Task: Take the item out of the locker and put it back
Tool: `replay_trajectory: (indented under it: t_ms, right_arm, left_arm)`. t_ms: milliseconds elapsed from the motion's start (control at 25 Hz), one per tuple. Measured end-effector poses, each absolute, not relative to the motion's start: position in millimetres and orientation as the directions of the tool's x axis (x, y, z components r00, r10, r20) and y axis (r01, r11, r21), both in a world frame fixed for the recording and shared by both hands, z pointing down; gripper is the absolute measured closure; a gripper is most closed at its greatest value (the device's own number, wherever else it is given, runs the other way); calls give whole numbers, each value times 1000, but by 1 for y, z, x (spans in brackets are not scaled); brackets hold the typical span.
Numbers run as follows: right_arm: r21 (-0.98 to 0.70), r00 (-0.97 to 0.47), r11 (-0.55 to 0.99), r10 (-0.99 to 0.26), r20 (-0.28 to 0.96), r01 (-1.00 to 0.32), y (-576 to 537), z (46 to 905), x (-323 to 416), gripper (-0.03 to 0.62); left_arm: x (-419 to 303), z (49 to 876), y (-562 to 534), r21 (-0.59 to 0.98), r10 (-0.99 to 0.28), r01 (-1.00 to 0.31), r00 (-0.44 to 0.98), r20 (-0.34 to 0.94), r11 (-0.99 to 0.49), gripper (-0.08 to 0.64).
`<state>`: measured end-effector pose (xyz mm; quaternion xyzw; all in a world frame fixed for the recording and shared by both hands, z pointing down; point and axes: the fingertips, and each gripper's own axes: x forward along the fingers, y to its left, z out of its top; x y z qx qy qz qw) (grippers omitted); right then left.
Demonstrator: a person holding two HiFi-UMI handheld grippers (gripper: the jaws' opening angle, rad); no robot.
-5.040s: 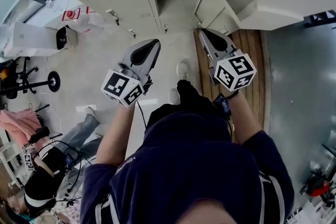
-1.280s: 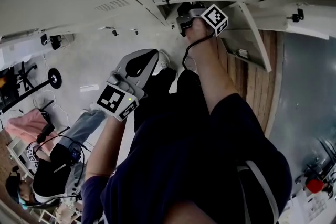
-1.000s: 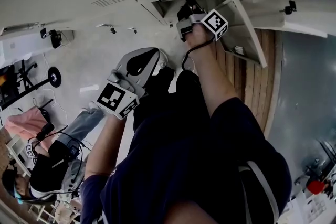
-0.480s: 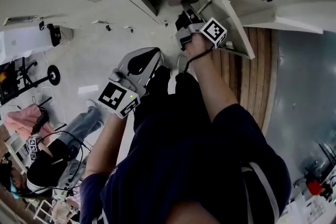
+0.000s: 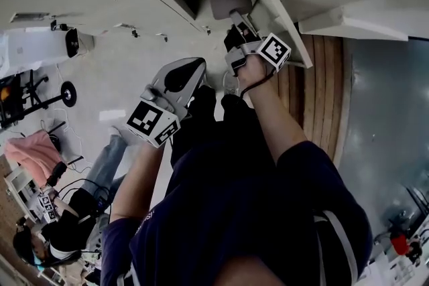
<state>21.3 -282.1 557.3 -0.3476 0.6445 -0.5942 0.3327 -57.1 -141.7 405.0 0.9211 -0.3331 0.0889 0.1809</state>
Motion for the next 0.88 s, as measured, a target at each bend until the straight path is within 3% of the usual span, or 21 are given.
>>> replay_trajectory:
  t_ms: [880]
  right_arm:
    - [-992,-526,66,-850,2,-110,-198,514,28,571]
  left_arm:
    - [-69,382,-127,288,-487,-543,838,246,-789,557]
